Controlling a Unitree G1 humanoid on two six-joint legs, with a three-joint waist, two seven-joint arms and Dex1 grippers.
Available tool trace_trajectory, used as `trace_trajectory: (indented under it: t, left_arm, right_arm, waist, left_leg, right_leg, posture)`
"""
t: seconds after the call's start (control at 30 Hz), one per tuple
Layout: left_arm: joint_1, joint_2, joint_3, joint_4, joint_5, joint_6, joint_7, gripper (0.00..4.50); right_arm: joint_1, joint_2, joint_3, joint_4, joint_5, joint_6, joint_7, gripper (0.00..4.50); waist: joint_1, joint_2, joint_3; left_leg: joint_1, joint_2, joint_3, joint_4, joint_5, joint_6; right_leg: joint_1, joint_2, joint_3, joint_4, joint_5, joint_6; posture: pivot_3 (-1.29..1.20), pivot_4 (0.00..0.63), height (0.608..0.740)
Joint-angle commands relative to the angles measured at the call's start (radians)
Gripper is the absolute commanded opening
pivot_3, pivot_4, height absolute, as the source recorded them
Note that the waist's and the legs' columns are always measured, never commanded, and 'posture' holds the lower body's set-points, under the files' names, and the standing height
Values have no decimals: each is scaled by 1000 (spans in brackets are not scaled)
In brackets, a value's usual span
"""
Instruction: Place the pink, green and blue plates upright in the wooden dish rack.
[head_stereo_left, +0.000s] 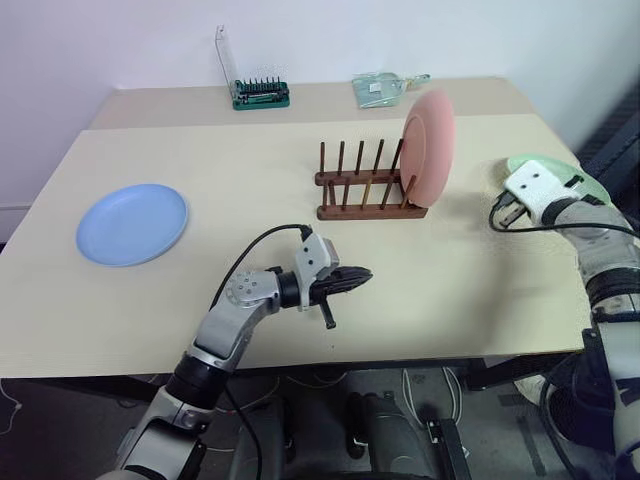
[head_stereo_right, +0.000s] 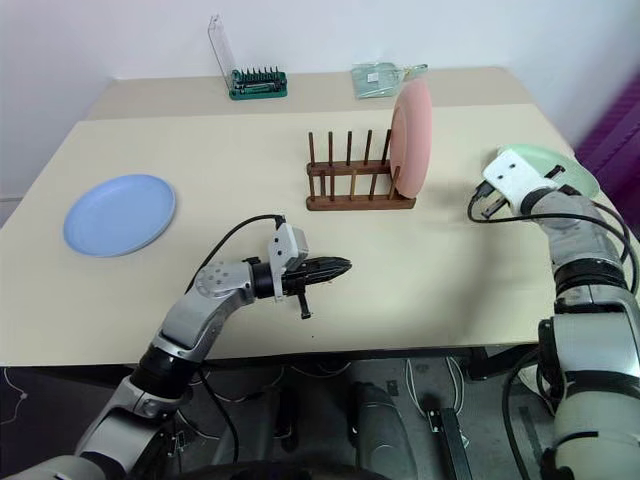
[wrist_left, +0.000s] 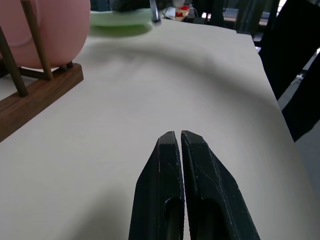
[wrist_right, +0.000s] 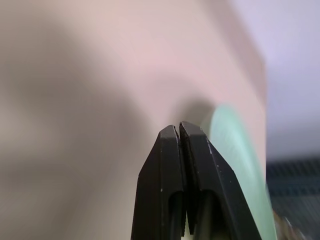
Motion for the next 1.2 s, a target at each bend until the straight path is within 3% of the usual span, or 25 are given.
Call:
trace_trajectory:
  t: [0.03, 0.17, 0.23, 0.37, 0.57, 0.83, 0.93, 0.97, 1.2]
  left_arm:
    - [-1, -6, -2, -33, -22, -4, -10, 119]
    - [-15, -17, -11, -13, -18, -15, -26, 119]
    - [-25, -24, -8, 1, -15, -17, -27, 119]
    - [-37, -33, -8, 17, -12, -22, -31, 119]
    - [-21, -31, -4, 10, -9, -25, -26, 119]
    - [-3, -21, 4, -18, -10, -14, 0, 119]
    - [1, -17, 6, -26, -11, -9, 10, 119]
    - [3, -16, 6, -29, -11, -8, 14, 119]
    - [14, -10, 3, -45, -15, 1, 21, 119]
  right_arm:
    - [64, -41, -67, -191, 91, 88, 96, 65]
    - [80, -62, -79, -213, 84, 174, 92, 1315]
    - [55, -66, -72, -156, 64, 198, 64, 2554]
    - [-21, -57, -35, 34, 5, 180, -18, 4373]
    - [-94, -29, 27, 241, -84, 137, -126, 4450]
    - [-148, 5, 73, 332, -158, 169, -189, 4450]
    - [-155, 7, 92, 339, -187, 166, -204, 3696]
    - [-156, 7, 96, 340, -194, 165, -208, 3090]
    - [-142, 1, 92, 341, -208, 160, -245, 42]
  waist:
    - [2, 0, 0]
    - [2, 0, 0]
    - [2, 0, 0]
    - [0, 0, 0]
    - [-1, 0, 0]
    - [-2, 0, 0]
    - [0, 0, 0]
    - [0, 0, 0]
    - [-1, 0, 0]
  left_leg:
    - [0, 0, 0, 0, 0, 0]
    - [0, 0, 0, 1, 0, 0]
    - [0, 0, 0, 2, 0, 0]
    - [0, 0, 0, 2, 0, 0]
    - [0, -1, 0, 1, 0, 0]
    - [0, 0, 0, 1, 0, 0]
    - [0, -1, 0, 2, 0, 0]
    - [0, -1, 0, 2, 0, 0]
    - [0, -1, 0, 2, 0, 0]
  right_leg:
    - [0, 0, 0, 0, 0, 0]
    - [0, -1, 0, 0, -2, -3]
    - [0, -1, 0, 0, -2, -3]
    - [0, -1, 0, 0, -2, -4]
    - [0, 0, 0, 0, -2, -4]
    - [0, 0, 0, 2, -1, -3]
    - [0, -1, 0, 2, -1, -3]
    - [0, -1, 0, 2, -2, -3]
    - [0, -1, 0, 3, -1, -2]
  posture:
    - [0, 150, 730]
    - [0, 150, 730]
    - [0, 150, 730]
    - [0, 150, 730]
    - [0, 150, 730]
    - [0, 150, 730]
    - [0, 150, 730]
    - [0, 150, 730]
    - [0, 150, 730]
